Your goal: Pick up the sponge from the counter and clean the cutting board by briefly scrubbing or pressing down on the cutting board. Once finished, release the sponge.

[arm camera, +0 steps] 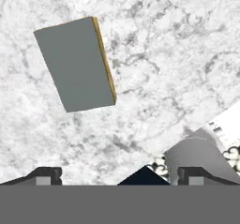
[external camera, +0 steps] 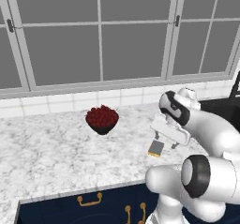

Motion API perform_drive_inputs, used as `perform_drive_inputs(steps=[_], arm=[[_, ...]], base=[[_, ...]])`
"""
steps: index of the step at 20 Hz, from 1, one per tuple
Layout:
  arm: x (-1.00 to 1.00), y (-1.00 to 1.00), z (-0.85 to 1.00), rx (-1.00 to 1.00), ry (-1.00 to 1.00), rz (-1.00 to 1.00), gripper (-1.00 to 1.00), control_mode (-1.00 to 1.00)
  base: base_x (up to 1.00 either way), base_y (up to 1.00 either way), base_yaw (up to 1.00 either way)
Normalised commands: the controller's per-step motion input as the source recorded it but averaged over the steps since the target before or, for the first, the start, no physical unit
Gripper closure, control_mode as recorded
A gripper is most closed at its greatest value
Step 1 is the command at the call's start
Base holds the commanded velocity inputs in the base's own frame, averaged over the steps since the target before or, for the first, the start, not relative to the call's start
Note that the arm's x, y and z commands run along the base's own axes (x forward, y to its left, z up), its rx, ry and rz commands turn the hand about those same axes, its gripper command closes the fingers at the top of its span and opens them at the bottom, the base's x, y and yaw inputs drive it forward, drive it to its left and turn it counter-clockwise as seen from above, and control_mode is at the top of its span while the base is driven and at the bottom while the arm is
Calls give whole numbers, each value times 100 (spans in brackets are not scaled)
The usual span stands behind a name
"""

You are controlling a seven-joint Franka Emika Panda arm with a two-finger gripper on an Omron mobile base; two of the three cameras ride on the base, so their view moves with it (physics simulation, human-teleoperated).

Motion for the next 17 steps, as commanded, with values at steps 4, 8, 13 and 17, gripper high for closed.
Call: perform_drive_inputs(steps=[4, 8, 13, 17], arm=[[-72, 0, 96, 0, -30, -2, -100, -100], [-41, 0, 100, -1, -36, -2, -100, -100], [14, -5, 100, -4, -23, 0, -100, -100], [35, -14, 98, -7, -7, 0, -100, -100]], base=[[0, 0, 0], [0, 0, 0], [0, 0, 0], [0, 0, 0]])
